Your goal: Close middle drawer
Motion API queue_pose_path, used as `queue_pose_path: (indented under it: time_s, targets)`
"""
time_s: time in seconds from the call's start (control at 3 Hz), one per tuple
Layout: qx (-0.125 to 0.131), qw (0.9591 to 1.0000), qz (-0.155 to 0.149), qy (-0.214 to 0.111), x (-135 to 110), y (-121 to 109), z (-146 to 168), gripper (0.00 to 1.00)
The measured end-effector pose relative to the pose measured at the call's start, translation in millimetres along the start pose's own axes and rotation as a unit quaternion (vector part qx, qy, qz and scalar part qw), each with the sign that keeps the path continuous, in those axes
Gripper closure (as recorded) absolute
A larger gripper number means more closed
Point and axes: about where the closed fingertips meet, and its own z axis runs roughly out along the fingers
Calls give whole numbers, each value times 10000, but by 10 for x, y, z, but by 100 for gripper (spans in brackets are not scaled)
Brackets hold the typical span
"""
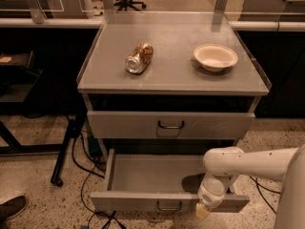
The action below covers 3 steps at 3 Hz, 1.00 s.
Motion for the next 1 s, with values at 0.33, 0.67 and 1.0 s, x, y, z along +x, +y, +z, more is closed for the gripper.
queue_pose_path:
  time_s: [0.33, 0.67, 1.0]
  targets:
    - [0, 10000, 0, 0, 0, 0, 0, 34]
    - [-1, 10000, 0, 1, 0, 0, 1, 11]
    - [-1, 10000, 0, 1, 0, 0, 1, 0]
